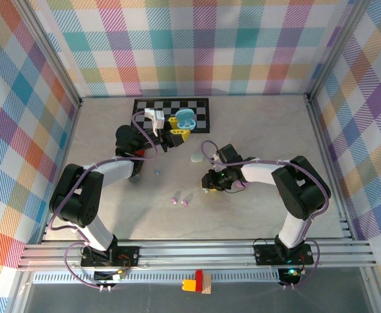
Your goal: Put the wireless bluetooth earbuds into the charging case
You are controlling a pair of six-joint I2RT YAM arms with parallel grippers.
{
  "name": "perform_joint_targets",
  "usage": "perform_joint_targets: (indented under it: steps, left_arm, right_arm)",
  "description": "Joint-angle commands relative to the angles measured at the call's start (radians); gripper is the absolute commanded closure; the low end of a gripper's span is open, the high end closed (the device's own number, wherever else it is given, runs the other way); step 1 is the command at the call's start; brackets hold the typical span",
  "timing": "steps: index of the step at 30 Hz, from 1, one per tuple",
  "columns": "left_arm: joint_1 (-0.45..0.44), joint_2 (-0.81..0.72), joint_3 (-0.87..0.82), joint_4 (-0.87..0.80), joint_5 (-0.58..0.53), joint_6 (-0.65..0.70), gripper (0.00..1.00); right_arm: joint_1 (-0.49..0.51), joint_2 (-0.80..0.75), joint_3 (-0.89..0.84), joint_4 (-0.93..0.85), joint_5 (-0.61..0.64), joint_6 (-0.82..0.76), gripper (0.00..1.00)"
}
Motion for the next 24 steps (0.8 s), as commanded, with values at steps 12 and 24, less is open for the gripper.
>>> perform_joint_targets:
  steps: [12, 24]
  left_arm:
    - [0.010, -0.003, 0.022, 0.054, 0.019, -0.001, 0.61]
    - [0.011, -0.003, 0.016, 0.054, 0.009, 0.010, 0.61]
  right_arm:
    - [0.029, 0.035, -0.012, -0.074, -0.021, -0.087, 0.77]
    - [0.031, -0.098, -0.023, -0.056, 0.188, -0.003, 0.80]
